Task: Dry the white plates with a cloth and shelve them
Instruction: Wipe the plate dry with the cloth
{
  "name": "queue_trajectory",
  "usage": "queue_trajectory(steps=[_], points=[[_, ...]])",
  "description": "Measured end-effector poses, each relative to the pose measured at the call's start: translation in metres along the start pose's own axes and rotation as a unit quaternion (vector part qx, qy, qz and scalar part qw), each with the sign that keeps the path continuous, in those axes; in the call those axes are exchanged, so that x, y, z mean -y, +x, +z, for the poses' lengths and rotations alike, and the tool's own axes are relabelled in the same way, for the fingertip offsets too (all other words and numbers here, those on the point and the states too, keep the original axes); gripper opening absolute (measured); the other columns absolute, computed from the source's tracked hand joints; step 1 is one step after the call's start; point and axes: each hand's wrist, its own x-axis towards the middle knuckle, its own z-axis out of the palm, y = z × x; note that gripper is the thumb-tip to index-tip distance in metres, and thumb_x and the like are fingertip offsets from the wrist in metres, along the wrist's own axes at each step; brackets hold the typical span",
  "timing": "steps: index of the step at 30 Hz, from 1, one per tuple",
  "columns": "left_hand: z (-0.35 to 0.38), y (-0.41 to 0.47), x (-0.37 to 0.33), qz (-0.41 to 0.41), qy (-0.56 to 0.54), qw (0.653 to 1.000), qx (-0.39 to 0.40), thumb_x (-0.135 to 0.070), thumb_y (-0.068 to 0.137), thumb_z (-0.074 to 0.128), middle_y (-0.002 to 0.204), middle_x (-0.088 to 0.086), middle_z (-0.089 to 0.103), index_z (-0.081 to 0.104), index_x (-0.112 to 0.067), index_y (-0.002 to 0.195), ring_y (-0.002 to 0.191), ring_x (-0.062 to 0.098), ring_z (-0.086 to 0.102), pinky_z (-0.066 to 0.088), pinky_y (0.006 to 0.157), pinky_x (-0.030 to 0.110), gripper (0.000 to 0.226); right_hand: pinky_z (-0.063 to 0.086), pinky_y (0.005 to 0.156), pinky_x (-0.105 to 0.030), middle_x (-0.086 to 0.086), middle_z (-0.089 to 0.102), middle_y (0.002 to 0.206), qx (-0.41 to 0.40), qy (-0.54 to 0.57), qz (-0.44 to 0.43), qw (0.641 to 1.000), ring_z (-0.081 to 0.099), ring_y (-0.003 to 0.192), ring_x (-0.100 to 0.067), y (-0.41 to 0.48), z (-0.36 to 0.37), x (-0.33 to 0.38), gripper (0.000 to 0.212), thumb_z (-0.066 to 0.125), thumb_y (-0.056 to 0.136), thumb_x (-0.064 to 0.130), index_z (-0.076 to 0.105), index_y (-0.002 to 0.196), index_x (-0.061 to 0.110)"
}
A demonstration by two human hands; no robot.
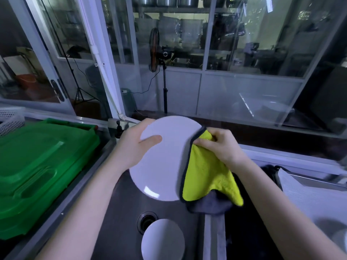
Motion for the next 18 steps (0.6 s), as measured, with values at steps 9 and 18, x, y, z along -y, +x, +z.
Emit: queue_trajectory(steps=[9, 18], points=[[0.019, 0.000, 0.008, 0.001, 0.050, 0.997, 0.062, -0.030, 0.083, 0.078, 0.114, -0.022, 0.067, 0.061, -0.046, 0.112, 0.108, 0.000, 0.060, 0.047, 0.090, 0.027, 0.038, 0.038, 0.057, -0.017, 0.001, 0.055, 0.060, 0.084, -0.184, -0.089, 0.975, 0.041, 0.060, -0.002, 0.010, 0.007, 0.012, 0.018, 0.081, 0.078, 0.021, 0.066, 0.068, 0.016], [0.063, -0.040, 0.032, -0.138, -0.287, 0.922, -0.220, -0.019, 0.096, 0.064, 0.116, -0.017, 0.072, 0.064, -0.036, 0.121, 0.112, 0.005, 0.066, 0.052, 0.091, 0.030, 0.031, 0.055, 0.070, -0.035, -0.006, 0.073, 0.074, -0.150, 0.260, 0.175, 0.938, 0.067, 0.074, -0.023, -0.019, 0.028, -0.033, 0.015, 0.077, 0.081, 0.013, 0.075, 0.067, 0.017]])
